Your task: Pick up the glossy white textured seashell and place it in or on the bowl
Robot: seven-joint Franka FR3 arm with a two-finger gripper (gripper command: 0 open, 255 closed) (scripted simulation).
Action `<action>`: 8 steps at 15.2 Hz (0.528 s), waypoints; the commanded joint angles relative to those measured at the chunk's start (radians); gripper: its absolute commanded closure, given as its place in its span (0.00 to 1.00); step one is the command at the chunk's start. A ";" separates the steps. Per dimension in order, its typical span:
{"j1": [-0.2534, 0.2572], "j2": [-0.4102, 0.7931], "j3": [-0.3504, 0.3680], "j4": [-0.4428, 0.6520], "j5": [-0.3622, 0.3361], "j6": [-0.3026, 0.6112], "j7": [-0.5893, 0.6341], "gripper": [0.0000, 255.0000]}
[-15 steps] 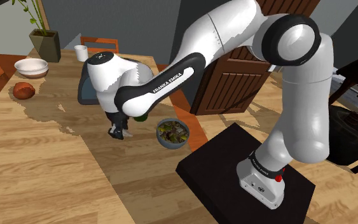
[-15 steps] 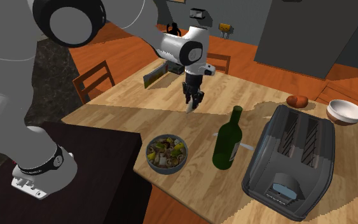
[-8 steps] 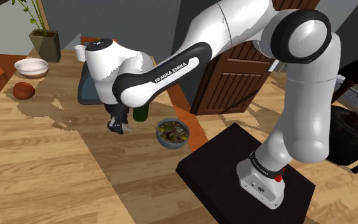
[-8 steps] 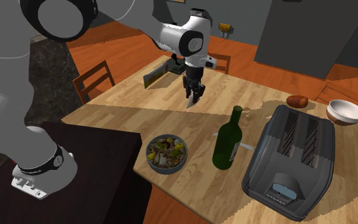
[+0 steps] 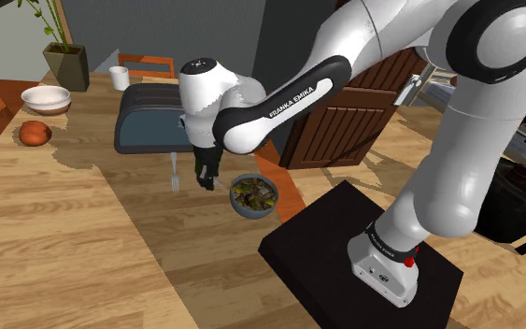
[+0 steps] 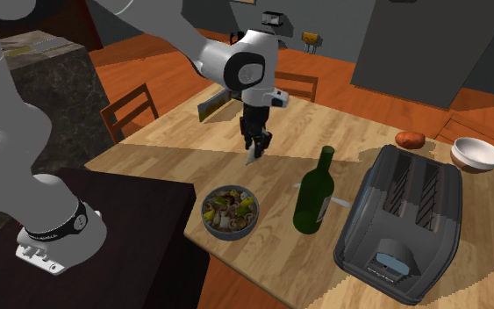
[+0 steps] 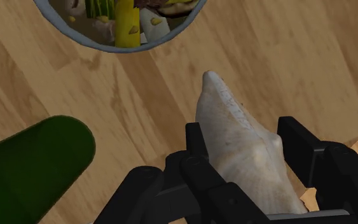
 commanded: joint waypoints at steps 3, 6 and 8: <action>-0.061 -0.122 -0.008 -0.170 0.037 0.069 -0.077 1.00; -0.099 -0.207 -0.024 -0.281 0.065 0.110 -0.143 1.00; -0.122 -0.262 -0.038 -0.350 0.083 0.134 -0.191 1.00</action>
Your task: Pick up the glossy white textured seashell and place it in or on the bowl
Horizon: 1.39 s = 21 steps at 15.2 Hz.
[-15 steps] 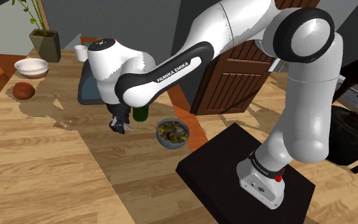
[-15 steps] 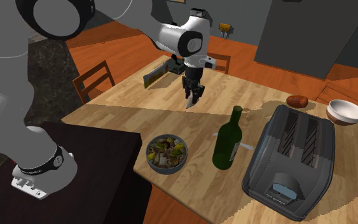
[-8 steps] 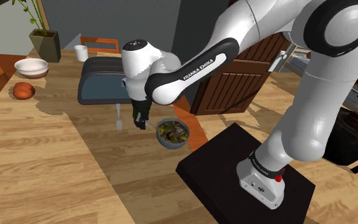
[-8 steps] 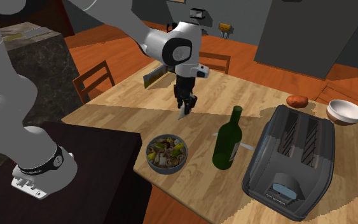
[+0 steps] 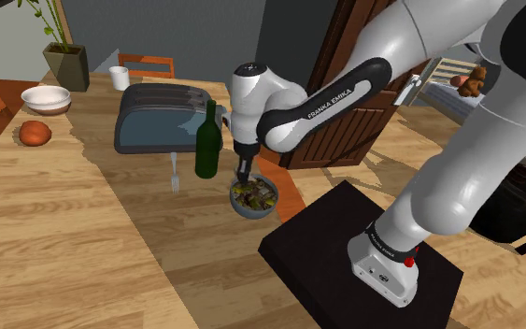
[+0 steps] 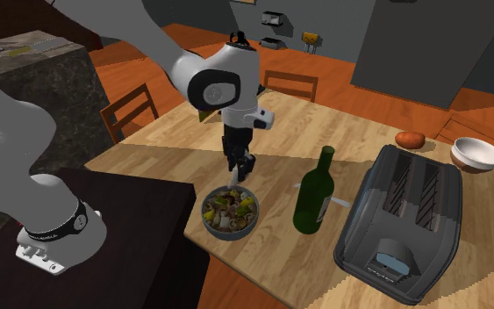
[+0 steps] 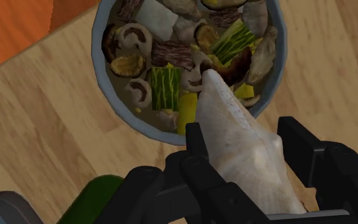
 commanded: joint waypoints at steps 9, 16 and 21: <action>-0.065 -0.082 -0.056 -0.193 -0.006 0.131 -0.101 1.00; -0.069 0.025 -0.068 -0.194 -0.098 0.227 -0.026 1.00; -0.067 0.051 -0.074 -0.192 -0.123 0.248 -0.006 1.00</action>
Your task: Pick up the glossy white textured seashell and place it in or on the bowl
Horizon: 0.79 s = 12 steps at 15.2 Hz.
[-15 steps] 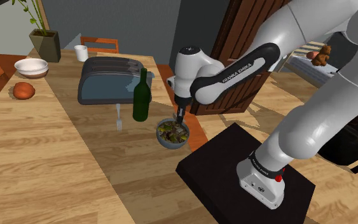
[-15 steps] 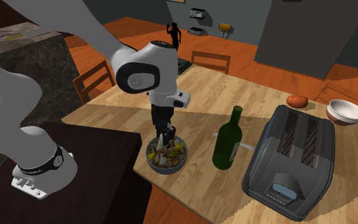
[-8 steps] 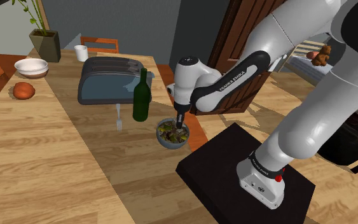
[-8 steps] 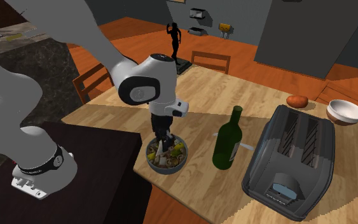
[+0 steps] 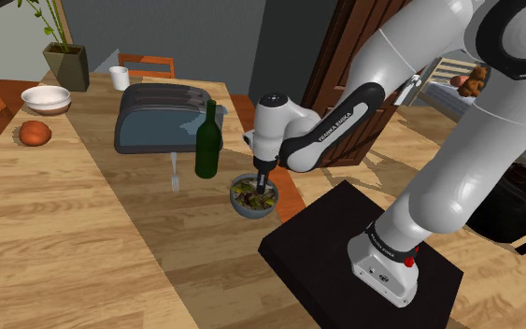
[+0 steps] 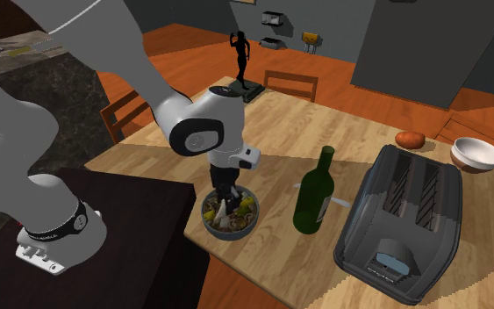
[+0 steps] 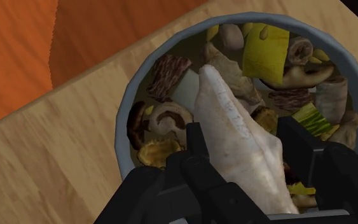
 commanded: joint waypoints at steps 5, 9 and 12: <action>-0.002 0.007 -0.002 0.001 -0.004 0.001 0.001 0.00; -0.001 0.007 -0.002 0.001 -0.003 0.000 0.001 0.00; -0.001 -0.067 0.021 0.004 0.068 -0.068 -0.048 0.00</action>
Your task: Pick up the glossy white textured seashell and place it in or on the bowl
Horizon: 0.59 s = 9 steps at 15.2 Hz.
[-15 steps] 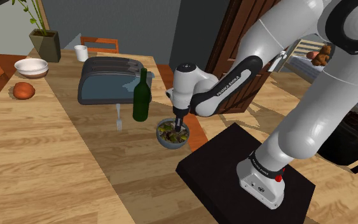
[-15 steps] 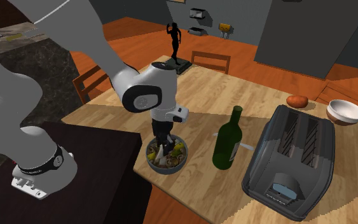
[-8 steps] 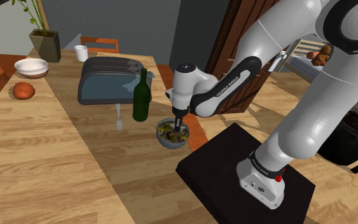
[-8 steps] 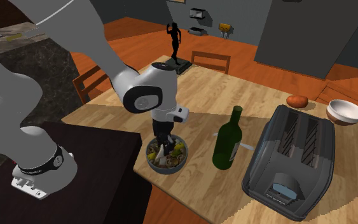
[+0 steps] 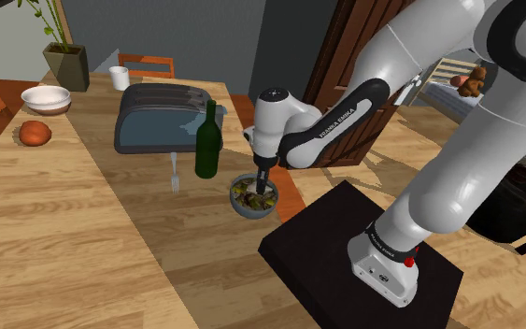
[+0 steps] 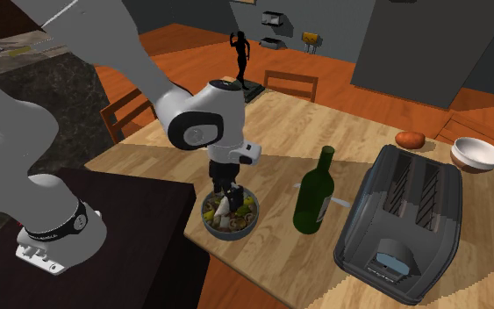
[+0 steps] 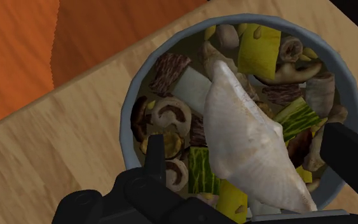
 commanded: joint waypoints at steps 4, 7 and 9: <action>0.007 -0.090 0.018 0.011 0.082 -0.092 -0.057 0.00; 0.007 -0.090 0.018 0.011 0.082 -0.092 -0.057 0.00; 0.007 -0.090 0.018 0.011 0.082 -0.092 -0.057 0.00</action>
